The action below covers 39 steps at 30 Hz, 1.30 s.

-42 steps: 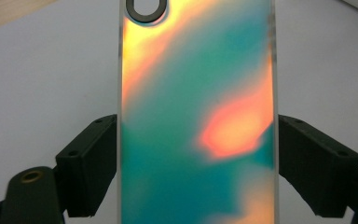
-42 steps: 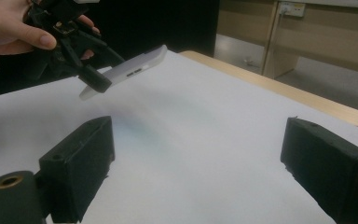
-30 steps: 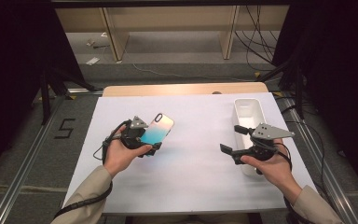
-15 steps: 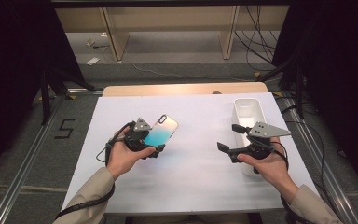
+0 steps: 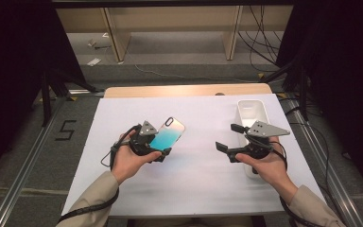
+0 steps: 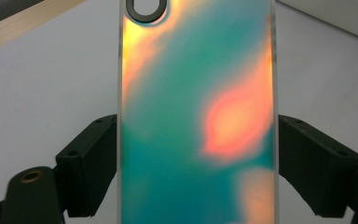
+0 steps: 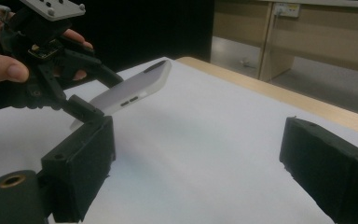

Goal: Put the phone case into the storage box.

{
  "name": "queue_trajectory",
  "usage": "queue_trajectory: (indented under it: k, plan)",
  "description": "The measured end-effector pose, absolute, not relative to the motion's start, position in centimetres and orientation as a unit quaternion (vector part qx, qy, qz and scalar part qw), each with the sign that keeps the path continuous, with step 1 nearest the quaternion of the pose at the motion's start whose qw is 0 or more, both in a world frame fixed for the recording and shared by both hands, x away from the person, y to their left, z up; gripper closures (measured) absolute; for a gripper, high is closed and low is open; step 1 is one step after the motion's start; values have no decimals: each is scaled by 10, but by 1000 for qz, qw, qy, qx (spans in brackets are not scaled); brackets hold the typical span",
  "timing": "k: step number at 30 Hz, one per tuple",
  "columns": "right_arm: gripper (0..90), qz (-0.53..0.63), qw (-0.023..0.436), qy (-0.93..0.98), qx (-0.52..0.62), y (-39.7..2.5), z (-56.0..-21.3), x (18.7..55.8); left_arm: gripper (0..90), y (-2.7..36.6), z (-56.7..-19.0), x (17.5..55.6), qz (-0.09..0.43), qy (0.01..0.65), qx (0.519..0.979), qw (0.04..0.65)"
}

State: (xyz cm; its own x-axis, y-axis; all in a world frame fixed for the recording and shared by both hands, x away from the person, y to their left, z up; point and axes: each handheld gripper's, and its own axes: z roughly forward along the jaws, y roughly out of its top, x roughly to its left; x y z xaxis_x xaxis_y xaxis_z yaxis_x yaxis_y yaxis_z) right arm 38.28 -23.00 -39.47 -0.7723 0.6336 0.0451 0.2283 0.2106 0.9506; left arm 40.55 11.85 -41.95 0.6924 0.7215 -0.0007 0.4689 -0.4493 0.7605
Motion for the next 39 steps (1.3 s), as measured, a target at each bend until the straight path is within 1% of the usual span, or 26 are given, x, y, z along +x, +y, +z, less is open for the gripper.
queue_trajectory:
  k: [39]
  plan:
    - [120,557,170,761,287,-202,-396,402,167,85,-423,390,158,318,847,395]
